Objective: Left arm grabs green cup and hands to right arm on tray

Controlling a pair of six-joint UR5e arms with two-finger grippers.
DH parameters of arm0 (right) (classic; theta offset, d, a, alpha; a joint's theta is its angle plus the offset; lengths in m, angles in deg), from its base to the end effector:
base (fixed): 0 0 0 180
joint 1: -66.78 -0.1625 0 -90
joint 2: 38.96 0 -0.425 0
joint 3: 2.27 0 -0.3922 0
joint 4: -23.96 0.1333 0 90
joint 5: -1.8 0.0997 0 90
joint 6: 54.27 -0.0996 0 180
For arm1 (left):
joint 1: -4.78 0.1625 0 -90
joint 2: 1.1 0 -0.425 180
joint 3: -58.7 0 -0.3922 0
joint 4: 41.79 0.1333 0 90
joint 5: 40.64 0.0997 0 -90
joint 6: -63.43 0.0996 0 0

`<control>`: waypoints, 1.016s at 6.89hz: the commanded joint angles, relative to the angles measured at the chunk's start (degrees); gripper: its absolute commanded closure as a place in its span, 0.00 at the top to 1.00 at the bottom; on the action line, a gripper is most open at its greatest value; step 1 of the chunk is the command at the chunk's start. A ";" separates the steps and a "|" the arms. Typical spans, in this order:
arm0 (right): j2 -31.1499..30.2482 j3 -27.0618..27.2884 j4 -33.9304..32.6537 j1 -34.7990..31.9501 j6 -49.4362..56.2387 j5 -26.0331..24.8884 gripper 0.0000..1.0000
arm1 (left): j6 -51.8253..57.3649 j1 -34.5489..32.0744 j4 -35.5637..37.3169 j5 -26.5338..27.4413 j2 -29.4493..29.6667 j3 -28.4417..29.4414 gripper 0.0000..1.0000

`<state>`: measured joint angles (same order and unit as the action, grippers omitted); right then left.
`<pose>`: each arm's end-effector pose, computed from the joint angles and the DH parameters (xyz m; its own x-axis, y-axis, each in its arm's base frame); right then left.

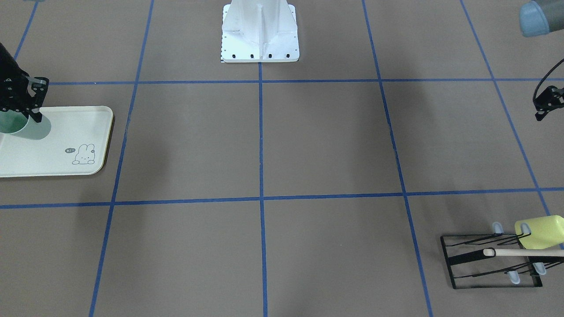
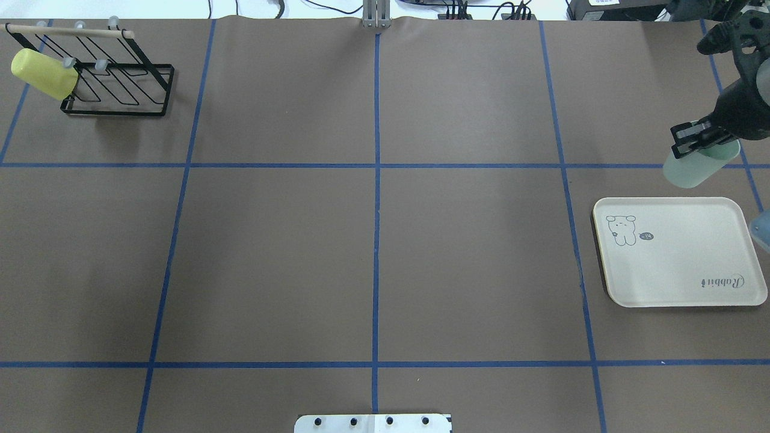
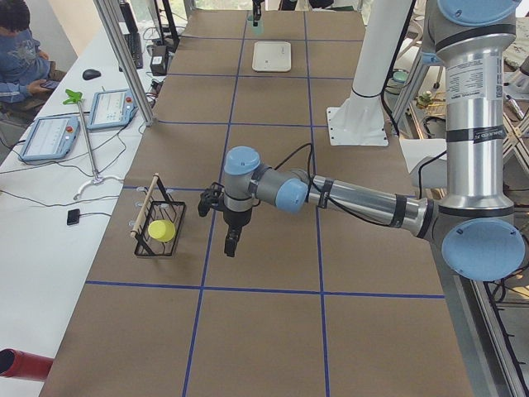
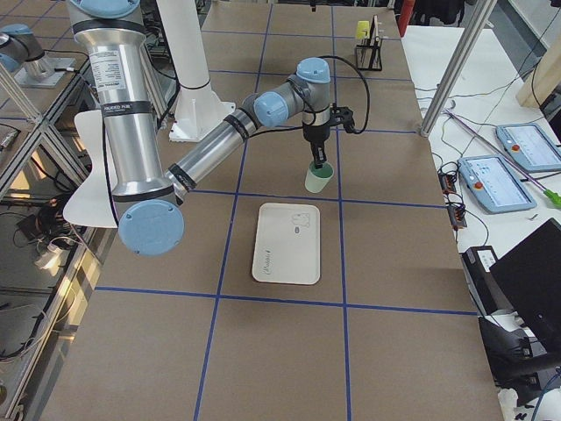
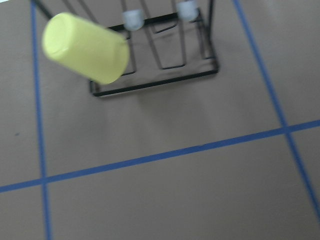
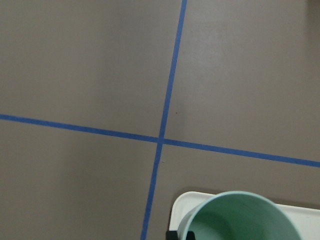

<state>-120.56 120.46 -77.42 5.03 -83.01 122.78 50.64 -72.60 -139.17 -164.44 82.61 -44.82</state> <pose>-0.1580 -0.4673 0.3496 0.7538 -0.1854 0.6304 0.0553 0.9739 0.2202 0.0245 -0.4658 0.5905 0.8077 0.1015 -0.5808 -0.0334 0.9914 0.1268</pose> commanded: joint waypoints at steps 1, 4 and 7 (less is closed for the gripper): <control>-4.86 -1.78 6.65 0.22 0.00 0.04 0.00 | 12.22 -8.46 1.39 -8.30 -0.13 8.05 1.00; -10.50 -10.92 25.15 1.96 -2.10 -0.31 0.00 | 11.91 -10.93 1.31 -13.11 -3.38 7.90 1.00; -10.51 -11.72 26.23 12.06 -11.24 -9.43 0.00 | 12.00 -12.09 6.14 -13.67 -3.29 4.29 1.00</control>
<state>-131.03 109.22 -51.49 13.41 -91.71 116.72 62.62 -84.50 -134.32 -177.94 79.29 -39.67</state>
